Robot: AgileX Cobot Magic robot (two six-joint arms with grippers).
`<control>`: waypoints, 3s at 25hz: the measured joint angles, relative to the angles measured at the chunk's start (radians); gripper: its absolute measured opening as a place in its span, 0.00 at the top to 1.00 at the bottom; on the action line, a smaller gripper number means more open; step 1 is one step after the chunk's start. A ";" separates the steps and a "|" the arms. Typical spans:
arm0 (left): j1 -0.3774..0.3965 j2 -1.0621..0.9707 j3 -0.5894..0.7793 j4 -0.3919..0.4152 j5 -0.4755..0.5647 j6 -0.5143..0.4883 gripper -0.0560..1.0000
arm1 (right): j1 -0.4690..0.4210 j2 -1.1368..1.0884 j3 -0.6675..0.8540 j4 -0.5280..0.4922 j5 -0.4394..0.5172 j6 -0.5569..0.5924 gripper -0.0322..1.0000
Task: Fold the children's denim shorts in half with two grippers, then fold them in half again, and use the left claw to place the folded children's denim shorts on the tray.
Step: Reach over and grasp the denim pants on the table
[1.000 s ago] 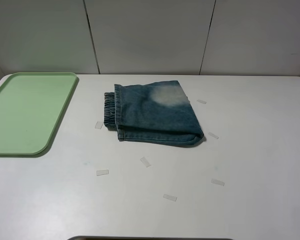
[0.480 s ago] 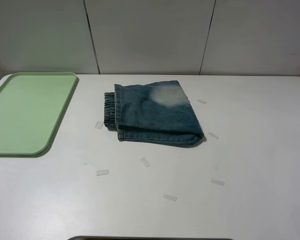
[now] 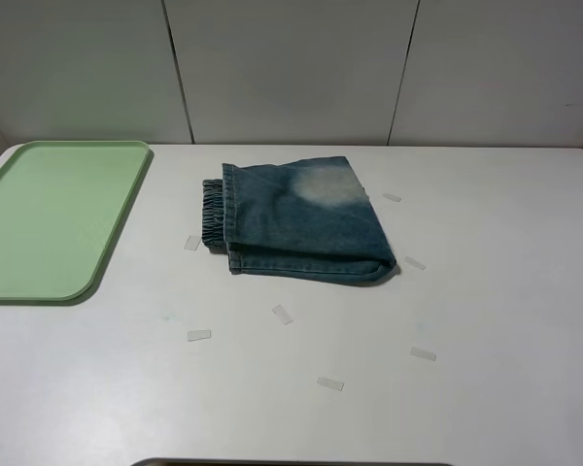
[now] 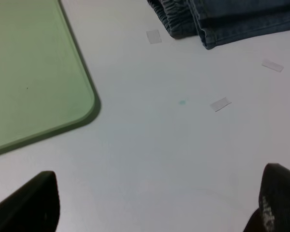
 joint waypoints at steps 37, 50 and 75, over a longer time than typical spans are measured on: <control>0.000 0.000 0.000 -0.001 0.000 -0.013 0.17 | 0.000 0.000 0.022 0.010 0.000 0.015 0.30; 0.000 0.173 -0.012 -0.141 -0.328 -0.302 0.17 | 0.000 0.000 0.022 0.010 0.000 0.015 0.30; 0.028 1.680 -0.377 -0.788 -0.877 0.278 0.18 | 0.000 0.000 0.022 0.010 0.000 0.015 0.30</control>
